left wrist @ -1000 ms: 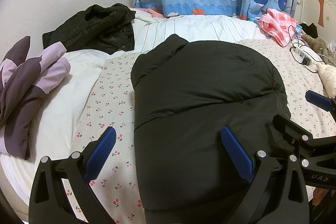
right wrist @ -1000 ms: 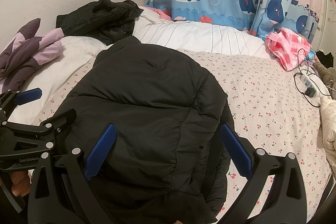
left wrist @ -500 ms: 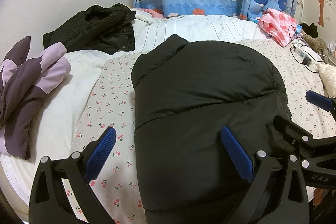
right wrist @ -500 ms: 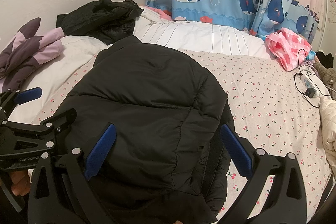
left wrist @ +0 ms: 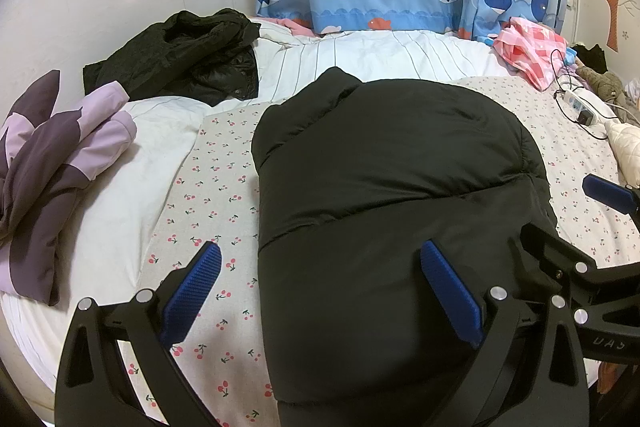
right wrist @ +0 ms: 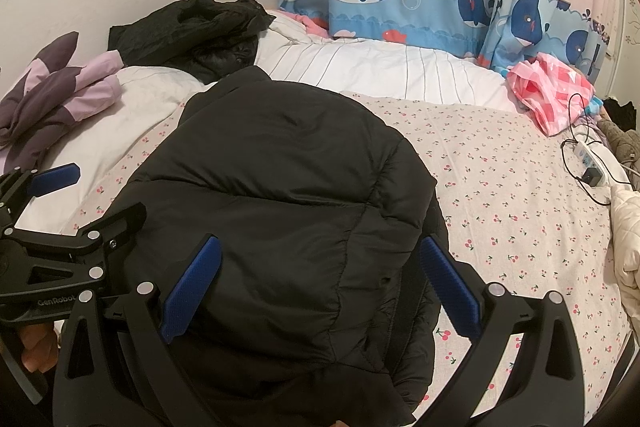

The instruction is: Fold large clothes

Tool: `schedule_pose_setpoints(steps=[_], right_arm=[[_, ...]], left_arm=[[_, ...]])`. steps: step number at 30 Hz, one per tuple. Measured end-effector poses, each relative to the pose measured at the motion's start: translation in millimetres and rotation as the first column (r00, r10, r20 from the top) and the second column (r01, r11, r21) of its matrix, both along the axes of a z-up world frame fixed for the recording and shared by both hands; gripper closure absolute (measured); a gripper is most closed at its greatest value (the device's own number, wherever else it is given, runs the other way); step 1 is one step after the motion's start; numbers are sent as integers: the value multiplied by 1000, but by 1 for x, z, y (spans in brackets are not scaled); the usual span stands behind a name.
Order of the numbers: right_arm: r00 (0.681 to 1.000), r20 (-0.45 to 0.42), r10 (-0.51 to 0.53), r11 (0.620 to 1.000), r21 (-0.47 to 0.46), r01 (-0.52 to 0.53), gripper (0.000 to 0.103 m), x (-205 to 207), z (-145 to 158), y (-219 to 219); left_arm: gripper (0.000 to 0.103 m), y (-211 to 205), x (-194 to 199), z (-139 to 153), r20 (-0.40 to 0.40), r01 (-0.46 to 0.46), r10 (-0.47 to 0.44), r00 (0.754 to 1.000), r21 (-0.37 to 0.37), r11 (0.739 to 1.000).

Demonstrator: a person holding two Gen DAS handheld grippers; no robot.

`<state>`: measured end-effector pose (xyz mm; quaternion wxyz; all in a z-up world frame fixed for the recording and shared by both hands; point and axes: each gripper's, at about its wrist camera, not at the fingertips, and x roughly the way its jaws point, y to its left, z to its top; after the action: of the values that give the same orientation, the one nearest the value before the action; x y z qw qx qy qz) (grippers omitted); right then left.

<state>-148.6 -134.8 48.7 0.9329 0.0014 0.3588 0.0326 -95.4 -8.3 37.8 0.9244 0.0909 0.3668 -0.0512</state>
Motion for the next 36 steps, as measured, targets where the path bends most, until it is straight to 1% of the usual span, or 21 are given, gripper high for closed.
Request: schedule_pose_setpoints(steps=[36], right_arm=[[1000,-5,6,1000,-6,-6,7,1,-1,6]], left_arm=[[7,1,1,0,4,-1,1,1000,0,1000]])
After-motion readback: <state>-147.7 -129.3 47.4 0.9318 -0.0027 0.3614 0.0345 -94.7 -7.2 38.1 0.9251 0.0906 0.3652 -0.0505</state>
